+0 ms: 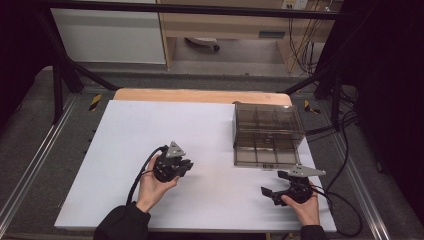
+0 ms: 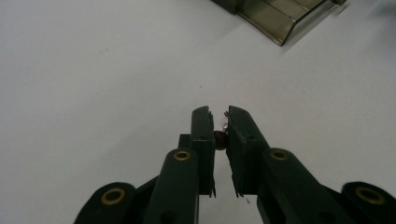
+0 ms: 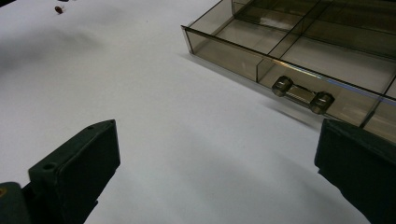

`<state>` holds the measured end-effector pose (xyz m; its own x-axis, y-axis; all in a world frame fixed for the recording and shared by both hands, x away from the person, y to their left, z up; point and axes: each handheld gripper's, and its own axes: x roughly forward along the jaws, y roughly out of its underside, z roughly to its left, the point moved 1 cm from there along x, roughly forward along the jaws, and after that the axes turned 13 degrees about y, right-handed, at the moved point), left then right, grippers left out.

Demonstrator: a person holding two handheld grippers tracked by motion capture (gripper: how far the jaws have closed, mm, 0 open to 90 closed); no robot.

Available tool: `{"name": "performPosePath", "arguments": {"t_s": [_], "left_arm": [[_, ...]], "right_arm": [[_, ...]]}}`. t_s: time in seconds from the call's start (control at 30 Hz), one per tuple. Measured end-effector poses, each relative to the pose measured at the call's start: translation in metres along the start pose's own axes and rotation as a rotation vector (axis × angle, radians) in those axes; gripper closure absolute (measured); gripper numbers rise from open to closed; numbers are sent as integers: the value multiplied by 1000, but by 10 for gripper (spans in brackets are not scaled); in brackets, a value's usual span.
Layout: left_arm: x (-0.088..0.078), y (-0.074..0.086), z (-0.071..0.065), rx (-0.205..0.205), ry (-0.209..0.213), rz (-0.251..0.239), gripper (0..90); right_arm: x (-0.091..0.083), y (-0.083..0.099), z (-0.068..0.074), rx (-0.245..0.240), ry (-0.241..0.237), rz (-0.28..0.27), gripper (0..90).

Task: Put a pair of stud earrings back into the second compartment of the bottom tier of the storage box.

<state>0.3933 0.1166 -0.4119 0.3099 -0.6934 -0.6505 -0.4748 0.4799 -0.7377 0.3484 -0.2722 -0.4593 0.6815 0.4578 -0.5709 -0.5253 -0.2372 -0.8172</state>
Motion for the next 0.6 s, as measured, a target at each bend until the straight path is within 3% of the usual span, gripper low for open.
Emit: {"name": "performPosePath", "arguments": {"t_s": [0.6], "left_arm": [[45,-35,-22,24,40,-1,810]], "right_arm": [[0,0,0,-2,2,3,7]]}}
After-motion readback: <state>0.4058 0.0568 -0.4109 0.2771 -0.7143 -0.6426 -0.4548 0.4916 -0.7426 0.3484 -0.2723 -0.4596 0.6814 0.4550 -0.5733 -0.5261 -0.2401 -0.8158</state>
